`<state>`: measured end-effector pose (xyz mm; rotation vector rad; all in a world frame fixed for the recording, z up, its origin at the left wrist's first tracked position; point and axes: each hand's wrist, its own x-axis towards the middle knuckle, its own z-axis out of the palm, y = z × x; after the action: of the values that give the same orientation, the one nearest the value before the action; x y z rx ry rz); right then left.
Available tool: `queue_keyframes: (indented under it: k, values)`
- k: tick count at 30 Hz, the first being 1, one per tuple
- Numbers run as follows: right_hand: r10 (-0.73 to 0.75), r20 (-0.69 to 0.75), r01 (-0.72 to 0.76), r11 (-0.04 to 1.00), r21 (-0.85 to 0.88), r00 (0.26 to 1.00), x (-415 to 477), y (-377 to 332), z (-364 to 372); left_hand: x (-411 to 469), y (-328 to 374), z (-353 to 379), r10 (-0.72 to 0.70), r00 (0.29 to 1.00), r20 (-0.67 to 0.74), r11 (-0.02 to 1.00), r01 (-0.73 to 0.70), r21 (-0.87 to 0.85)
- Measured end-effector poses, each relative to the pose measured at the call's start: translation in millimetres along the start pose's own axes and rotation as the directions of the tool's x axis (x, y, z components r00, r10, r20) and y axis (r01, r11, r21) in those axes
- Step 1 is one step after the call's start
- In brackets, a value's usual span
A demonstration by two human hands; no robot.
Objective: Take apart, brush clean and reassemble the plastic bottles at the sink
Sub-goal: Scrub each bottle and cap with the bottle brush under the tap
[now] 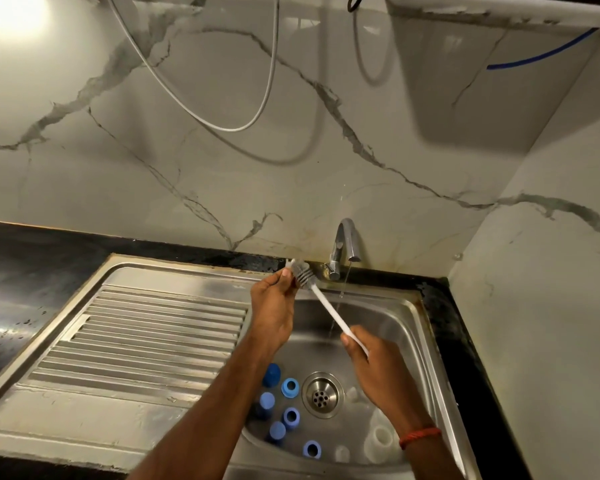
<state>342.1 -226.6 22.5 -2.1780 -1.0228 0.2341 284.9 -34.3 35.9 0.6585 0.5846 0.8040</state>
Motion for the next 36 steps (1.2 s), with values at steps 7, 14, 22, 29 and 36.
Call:
queue_keyframes:
  k: [7,14,22,29,36]
  values:
    - [-0.012,-0.128,0.006,0.999,-0.043,0.992,9,0,7,-21,-10,21,-0.172,0.985,0.004,0.966,0.169,-0.196]
    - [0.017,-0.016,-0.017,0.999,-0.031,1.000,-2,12,9,-12,-7,11,-0.209,0.972,-0.106,0.939,0.169,-0.298]
    - [-0.043,-0.029,0.041,0.998,-0.049,0.999,-1,5,18,-11,1,14,-0.294,0.955,-0.049,0.889,0.254,-0.381]
    - [-0.089,-0.149,0.054,0.974,-0.221,0.985,4,-5,13,-20,-5,24,-0.328,0.944,-0.028,0.865,0.288,-0.411]
    - [-0.001,-0.195,-0.026,0.991,-0.135,0.981,0,-16,18,-26,-10,33,-0.278,0.959,-0.055,0.933,0.256,-0.253]
